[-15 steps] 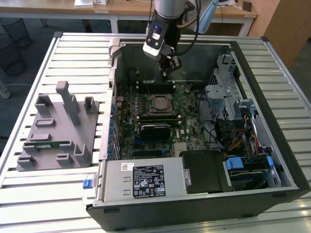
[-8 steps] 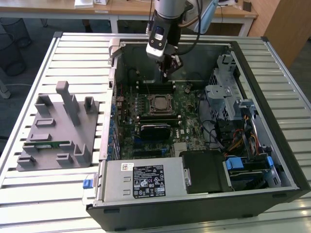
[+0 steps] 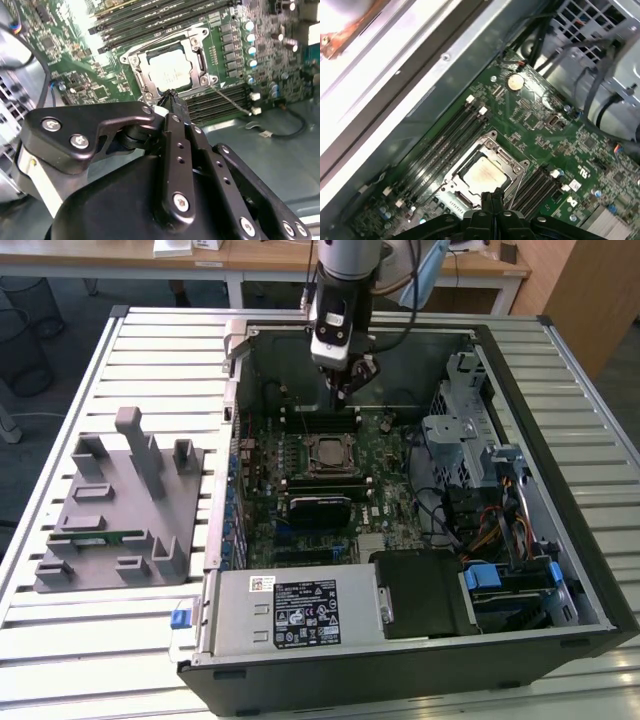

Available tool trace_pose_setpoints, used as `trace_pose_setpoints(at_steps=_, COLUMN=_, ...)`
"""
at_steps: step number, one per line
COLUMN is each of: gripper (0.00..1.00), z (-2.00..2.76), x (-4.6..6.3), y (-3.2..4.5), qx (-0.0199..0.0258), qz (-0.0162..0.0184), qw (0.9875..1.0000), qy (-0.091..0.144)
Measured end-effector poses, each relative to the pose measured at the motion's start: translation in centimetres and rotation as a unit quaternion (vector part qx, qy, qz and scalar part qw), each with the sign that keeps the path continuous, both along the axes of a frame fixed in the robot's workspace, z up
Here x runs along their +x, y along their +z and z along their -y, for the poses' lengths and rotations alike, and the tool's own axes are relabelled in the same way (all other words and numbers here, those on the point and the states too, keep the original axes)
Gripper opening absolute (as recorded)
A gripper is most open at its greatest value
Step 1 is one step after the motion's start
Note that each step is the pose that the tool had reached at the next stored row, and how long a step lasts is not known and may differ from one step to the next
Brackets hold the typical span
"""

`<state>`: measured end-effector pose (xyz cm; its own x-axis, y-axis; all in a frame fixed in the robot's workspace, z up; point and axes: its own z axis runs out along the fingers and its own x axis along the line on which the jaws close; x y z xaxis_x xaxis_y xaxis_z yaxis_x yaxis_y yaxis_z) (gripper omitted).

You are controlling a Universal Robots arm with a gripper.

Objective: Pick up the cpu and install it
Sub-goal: 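Install the first cpu locking lever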

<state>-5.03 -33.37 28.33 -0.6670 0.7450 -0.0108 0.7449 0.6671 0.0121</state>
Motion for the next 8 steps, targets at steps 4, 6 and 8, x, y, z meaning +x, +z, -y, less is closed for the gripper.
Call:
trace_pose_setpoints(at_steps=4, gripper=0.11, z=0.0, x=0.0, y=-0.05, qx=0.0, qz=0.0, qw=0.9993, qy=0.037)
trace_pose_setpoints(at_steps=6, gripper=0.11, z=0.0, x=0.0, y=-0.07, qx=0.0, qz=0.0, qw=0.9985, qy=0.055)
trace_pose_setpoints(at_steps=8, gripper=0.11, z=0.0, x=0.0, y=-0.08, qx=0.0, qz=0.0, qw=0.9974, qy=0.073)
